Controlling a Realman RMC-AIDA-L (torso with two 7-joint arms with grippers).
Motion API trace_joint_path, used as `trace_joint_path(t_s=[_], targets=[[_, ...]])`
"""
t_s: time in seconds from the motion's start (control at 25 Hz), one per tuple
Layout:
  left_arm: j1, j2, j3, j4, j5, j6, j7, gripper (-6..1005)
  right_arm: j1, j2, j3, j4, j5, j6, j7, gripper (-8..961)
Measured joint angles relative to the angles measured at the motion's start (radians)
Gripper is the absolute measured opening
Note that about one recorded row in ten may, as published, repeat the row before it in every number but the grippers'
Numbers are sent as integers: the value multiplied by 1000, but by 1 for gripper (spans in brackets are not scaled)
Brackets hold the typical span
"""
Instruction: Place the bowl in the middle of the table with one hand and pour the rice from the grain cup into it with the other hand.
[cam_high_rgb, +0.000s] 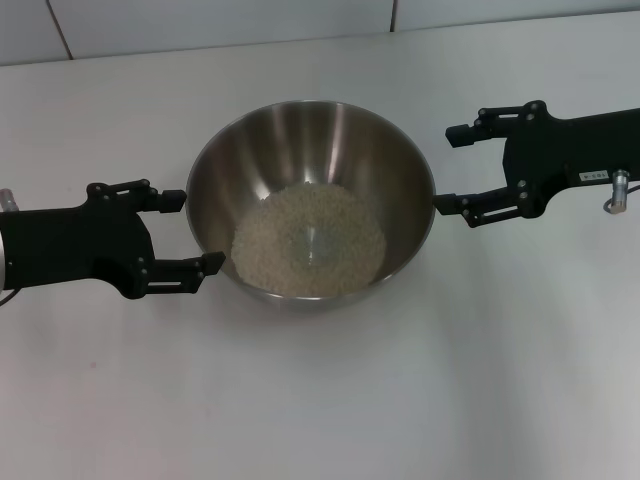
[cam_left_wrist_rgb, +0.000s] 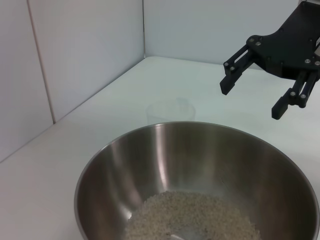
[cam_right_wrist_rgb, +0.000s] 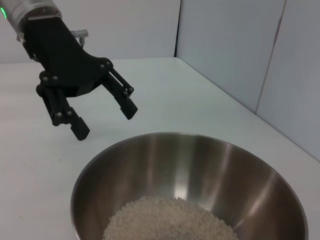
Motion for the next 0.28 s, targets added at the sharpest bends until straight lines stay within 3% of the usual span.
trace_joint_path(t_s=[0.28], targets=[[6, 0, 0, 0, 0, 0, -1, 844, 0, 0, -2, 1, 0, 0, 1, 818]])
